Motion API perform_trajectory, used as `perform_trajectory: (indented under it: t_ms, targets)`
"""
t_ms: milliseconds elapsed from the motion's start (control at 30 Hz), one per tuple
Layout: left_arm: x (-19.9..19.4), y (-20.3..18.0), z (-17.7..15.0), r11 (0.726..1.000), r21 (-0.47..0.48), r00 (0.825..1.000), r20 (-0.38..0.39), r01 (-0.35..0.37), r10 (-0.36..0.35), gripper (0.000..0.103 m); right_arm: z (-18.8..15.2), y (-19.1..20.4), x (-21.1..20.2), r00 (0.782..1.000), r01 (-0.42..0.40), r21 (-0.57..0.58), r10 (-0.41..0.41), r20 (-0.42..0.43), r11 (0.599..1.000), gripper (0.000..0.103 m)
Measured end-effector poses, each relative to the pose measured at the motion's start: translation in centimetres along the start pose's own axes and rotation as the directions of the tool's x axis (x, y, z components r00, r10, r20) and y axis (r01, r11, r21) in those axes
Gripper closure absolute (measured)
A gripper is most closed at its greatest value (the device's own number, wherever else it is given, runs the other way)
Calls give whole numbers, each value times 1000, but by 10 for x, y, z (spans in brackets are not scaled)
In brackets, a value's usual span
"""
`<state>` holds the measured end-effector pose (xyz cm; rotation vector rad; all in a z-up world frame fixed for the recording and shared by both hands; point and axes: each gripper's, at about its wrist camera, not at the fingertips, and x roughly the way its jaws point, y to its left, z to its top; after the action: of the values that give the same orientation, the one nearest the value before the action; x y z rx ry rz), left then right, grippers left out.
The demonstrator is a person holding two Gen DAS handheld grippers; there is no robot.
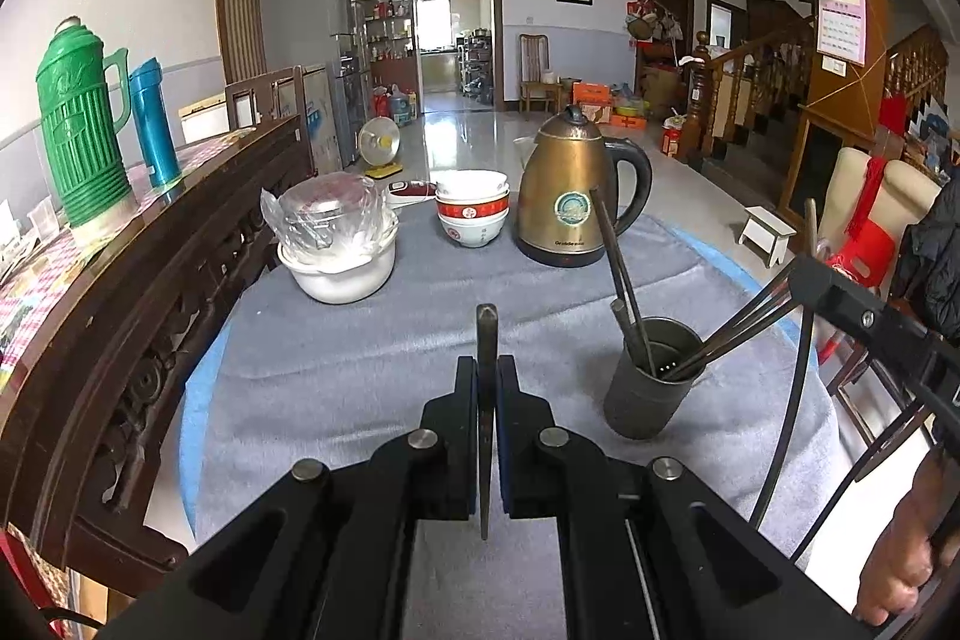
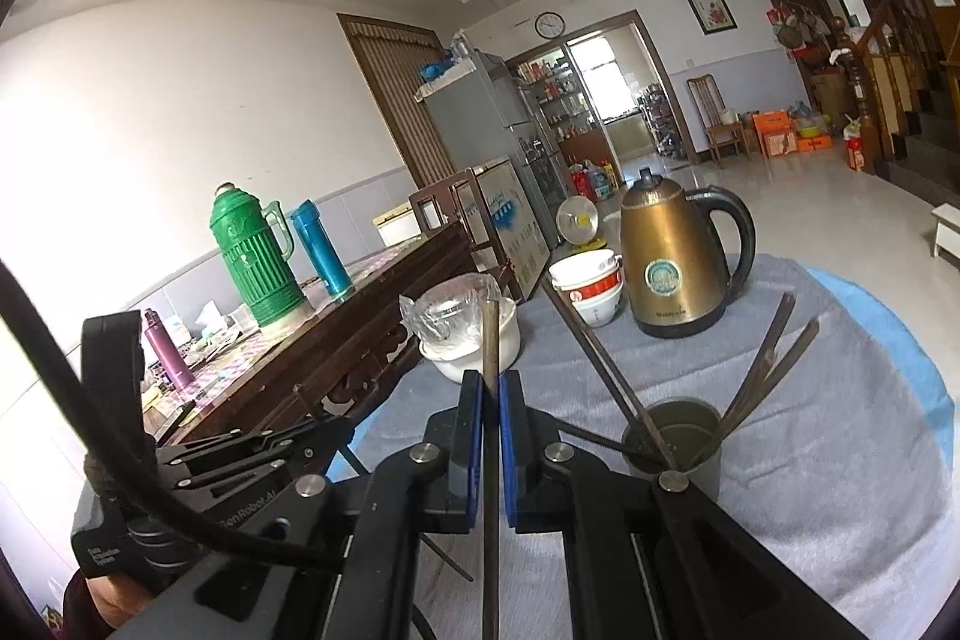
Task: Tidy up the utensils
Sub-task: 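Lower the left tool's chopstick into the grey cup while the right tool lowers its chopstick in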
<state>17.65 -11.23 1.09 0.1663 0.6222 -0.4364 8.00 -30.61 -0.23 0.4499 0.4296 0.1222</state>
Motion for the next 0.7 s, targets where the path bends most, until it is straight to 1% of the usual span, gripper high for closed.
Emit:
perform_trajectory:
  t_ms: [700]
  targets:
    - [-18, -13, 26, 999, 47, 999, 40, 4, -6, 98, 52, 11, -17, 997, 25, -84, -18, 78, 996, 97]
